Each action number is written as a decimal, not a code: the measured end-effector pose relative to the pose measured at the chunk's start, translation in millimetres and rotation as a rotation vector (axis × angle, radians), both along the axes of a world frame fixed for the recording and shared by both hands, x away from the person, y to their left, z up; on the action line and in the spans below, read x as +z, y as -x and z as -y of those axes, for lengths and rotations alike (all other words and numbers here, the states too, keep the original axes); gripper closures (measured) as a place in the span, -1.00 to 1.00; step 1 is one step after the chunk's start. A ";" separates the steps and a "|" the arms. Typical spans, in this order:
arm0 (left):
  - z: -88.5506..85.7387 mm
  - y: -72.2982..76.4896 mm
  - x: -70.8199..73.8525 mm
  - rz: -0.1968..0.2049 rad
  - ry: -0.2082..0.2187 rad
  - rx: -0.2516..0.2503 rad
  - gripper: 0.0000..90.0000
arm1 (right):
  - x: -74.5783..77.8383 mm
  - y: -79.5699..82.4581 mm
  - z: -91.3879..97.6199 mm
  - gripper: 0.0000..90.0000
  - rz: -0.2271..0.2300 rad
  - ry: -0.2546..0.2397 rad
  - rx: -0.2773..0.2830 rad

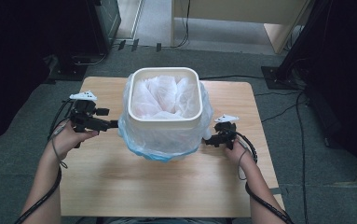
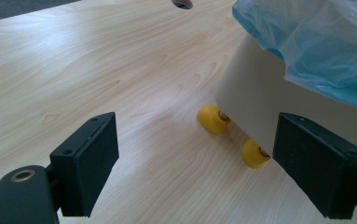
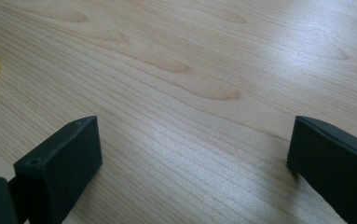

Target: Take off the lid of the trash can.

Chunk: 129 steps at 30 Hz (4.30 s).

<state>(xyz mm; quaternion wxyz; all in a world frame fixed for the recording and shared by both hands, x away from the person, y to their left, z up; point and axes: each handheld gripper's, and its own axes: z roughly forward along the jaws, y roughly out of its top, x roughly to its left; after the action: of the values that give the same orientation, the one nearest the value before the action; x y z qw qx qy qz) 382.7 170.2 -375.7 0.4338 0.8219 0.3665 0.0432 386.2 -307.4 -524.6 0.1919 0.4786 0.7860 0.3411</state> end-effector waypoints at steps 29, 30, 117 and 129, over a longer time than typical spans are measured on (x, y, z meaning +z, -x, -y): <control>-8.2 4.3 18.0 0.032 0.015 0.027 -0.49 | 0.0 0.0 0.0 -0.94 0.000 0.000 0.000; -7.8 4.7 18.9 0.034 0.012 0.026 -0.49 | 0.0 0.0 0.0 -0.94 0.000 0.000 0.000; 19.9 10.4 90.9 0.112 0.027 -0.065 -0.46 | 0.0 0.0 0.0 -0.93 0.000 0.001 0.000; 22.8 -3.2 107.9 0.136 -0.019 -0.085 -0.45 | 0.1 0.9 -0.5 -0.94 -0.002 0.001 -0.010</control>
<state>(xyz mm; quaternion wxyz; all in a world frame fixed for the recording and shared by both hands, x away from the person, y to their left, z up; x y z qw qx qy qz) 385.9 147.4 -267.7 0.4512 0.8361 0.3005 0.0837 385.4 -306.8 -524.4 0.1931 0.4829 0.7839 0.3392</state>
